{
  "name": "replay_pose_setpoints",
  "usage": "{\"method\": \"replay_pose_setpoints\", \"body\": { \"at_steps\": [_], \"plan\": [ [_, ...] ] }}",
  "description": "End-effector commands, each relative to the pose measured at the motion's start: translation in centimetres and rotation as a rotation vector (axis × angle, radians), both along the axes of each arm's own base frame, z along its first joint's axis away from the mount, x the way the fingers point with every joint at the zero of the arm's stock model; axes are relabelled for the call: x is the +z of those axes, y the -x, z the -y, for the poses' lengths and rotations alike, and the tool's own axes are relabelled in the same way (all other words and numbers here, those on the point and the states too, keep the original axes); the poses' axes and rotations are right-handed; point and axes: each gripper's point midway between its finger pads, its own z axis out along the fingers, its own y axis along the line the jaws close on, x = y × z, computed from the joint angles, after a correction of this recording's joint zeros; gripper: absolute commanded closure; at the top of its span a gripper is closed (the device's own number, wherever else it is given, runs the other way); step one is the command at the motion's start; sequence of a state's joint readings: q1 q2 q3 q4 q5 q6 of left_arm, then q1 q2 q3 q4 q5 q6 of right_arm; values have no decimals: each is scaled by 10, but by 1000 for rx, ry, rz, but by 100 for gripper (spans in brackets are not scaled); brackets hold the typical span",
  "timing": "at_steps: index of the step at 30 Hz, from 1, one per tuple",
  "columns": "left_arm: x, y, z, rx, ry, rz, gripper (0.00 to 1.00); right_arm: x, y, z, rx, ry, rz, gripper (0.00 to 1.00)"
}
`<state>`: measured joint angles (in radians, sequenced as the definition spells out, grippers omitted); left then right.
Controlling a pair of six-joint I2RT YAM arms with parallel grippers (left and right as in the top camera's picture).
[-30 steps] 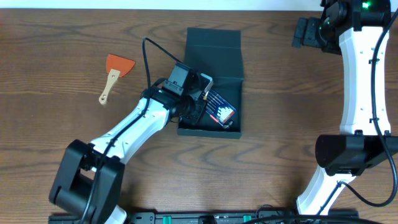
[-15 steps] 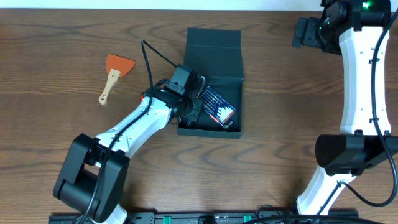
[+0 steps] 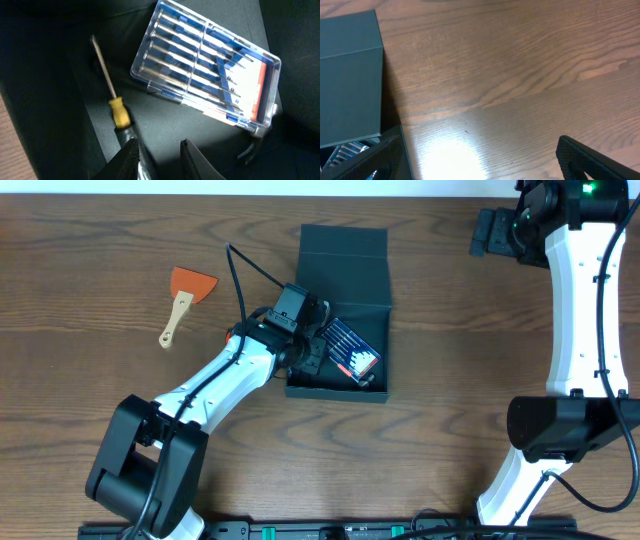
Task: Pack container
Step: 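Open the left gripper and move it left over the red pliers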
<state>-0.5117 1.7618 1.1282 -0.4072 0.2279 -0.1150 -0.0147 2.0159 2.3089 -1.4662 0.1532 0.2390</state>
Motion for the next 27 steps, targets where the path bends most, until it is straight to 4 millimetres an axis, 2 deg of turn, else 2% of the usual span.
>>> {"method": "replay_pose_setpoints", "body": {
  "at_steps": [1,6,10,13,16,19,21,22,24,27],
  "plan": [
    [9,-11,5,-4,9,47,74,6,-2,-2,-13,-7,22,1],
    [33,-24,11,-2,41,103,74,6,-2,-1,-15,-7,22,1],
    [77,-42,17,8,87,187,74,6,-2,-1,-15,-7,22,1],
    [113,-55,8,70,123,235,73,6,-2,-2,-13,-7,22,1],
    [135,-66,-27,214,93,243,73,6,-2,-1,-14,-7,22,1],
    [141,-68,-67,303,45,232,71,6,-2,-1,-15,-7,22,1],
    [138,-65,-98,368,9,197,55,6,-2,-1,-15,-7,22,1],
    [135,-63,-110,392,-4,174,51,6,-2,-1,-15,-7,22,1],
    [124,-55,-137,447,-40,109,50,6,-2,-1,-15,-7,22,1],
    [113,-45,-156,445,-89,54,49,6,-2,-1,-15,-7,22,1]
  ]
}}
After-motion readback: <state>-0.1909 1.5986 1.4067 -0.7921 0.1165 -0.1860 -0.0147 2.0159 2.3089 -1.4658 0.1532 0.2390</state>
